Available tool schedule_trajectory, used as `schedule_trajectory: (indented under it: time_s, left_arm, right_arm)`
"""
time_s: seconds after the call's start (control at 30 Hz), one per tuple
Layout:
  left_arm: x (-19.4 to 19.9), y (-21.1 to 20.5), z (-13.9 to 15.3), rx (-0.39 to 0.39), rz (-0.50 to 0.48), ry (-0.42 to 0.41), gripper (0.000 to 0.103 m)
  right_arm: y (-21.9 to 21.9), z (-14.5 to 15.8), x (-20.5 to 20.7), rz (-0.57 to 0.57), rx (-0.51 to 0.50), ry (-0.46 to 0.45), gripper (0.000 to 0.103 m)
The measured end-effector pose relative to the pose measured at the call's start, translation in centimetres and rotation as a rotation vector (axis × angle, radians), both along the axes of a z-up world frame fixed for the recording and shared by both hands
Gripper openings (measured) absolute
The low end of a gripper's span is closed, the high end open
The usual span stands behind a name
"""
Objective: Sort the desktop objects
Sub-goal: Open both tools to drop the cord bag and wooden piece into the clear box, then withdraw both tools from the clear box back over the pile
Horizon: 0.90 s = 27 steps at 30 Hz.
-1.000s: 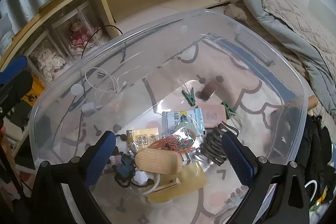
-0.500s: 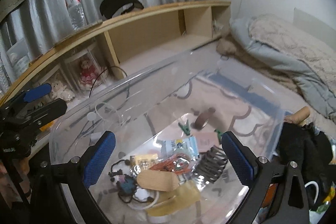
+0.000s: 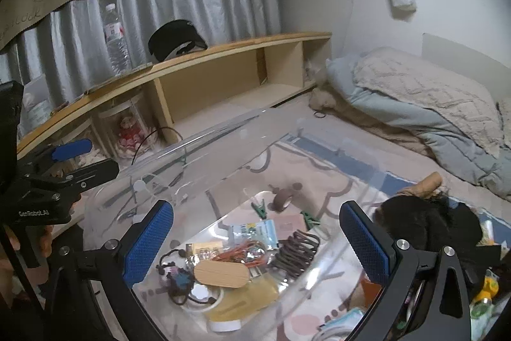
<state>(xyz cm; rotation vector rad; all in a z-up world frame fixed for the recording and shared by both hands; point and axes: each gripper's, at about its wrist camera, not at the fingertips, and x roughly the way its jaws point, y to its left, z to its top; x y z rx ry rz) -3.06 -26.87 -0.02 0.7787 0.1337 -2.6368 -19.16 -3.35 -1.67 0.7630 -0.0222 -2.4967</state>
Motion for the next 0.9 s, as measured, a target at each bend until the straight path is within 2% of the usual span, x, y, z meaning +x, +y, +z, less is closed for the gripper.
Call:
schedule_trajectory:
  time_s: [0.43,0.9]
  left_arm:
    - [-0.5,2.6,0.9,0.010,-0.070,0.022,0.103]
    - [-0.7,6.2,1.7,-0.001,-0.155,0.040,0.103]
  right_arm:
    - [5.2,0.8,2.2,-0.139,-0.024,0.027,0.103]
    - [10.8,1.7,6.4,-0.265,-0.025,0.070,0.103]
